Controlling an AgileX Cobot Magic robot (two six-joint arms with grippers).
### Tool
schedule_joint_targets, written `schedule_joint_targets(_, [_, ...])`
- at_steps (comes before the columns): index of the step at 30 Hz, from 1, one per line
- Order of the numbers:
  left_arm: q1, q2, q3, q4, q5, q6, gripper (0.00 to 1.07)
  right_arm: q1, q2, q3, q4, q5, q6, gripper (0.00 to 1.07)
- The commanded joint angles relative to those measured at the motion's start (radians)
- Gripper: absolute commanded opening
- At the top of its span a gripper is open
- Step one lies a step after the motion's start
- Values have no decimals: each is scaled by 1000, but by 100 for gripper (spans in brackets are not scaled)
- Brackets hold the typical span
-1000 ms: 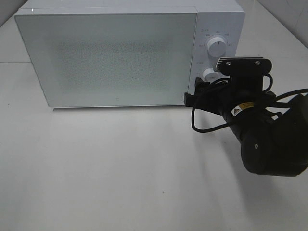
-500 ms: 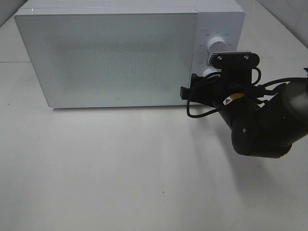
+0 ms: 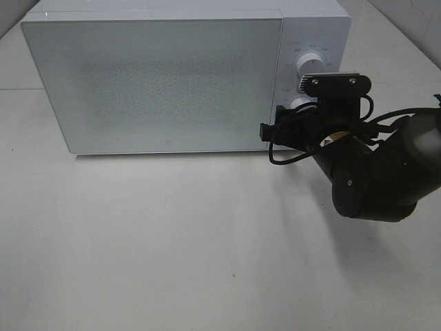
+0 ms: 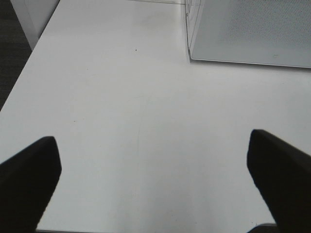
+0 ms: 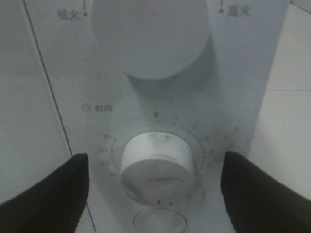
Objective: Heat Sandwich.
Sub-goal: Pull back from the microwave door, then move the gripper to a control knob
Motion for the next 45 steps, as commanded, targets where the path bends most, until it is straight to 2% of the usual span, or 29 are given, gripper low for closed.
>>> schedule_joint_targets(1, [3,-17,4,0,-12,-4,100,-3,-3,-7,-8,-16,-11,63])
schedule_joint_targets(3, [3,-17,4,0,-12,-4,100,-3,-3,-7,-8,-23,-11,58])
schedule_joint_targets(5, [3,-17,4,0,-12,-4,100,-3,-3,-7,-7,-40,-11,44])
schedule_joint_targets(6, [3,-17,4,0,-12,-4,100,-3,-3,-7,-7,-40,-11,44])
schedule_joint_targets(7, [3,-17,4,0,-12,-4,100,-3,-3,-7,-7,-47,-11,39])
schedule_joint_targets(8, [3,-17,4,0,-12,-4,100,-3,-3,-7,-7,-52,-12,28])
schedule_joint_targets(9, [3,-17,4,0,-12,-4,100,-3,-3,-7,-7,-55,-15,24])
schedule_joint_targets(10, [3,-17,4,0,-12,-4,100,-3,-3,-7,-7,-55,-15,24])
schedule_joint_targets(12, [3,-17,4,0,-12,-4,100,-3,-3,-7,-7,-57,-34,12])
schedule_joint_targets(13, [3,-17,4,0,-12,-4,100,-3,-3,-7,-7,-58,-35,10])
schedule_joint_targets(34, [3,-17,4,0,-12,-4,100,-3,-3,-7,-7,-61,22,11])
schedule_joint_targets(40, [3,-17,4,0,-12,-4,100,-3,-3,-7,-47,-126,190,11])
schedule_joint_targets(45, [3,-17,4,0,-12,-4,100,-3,-3,-7,-60,-166,460,11])
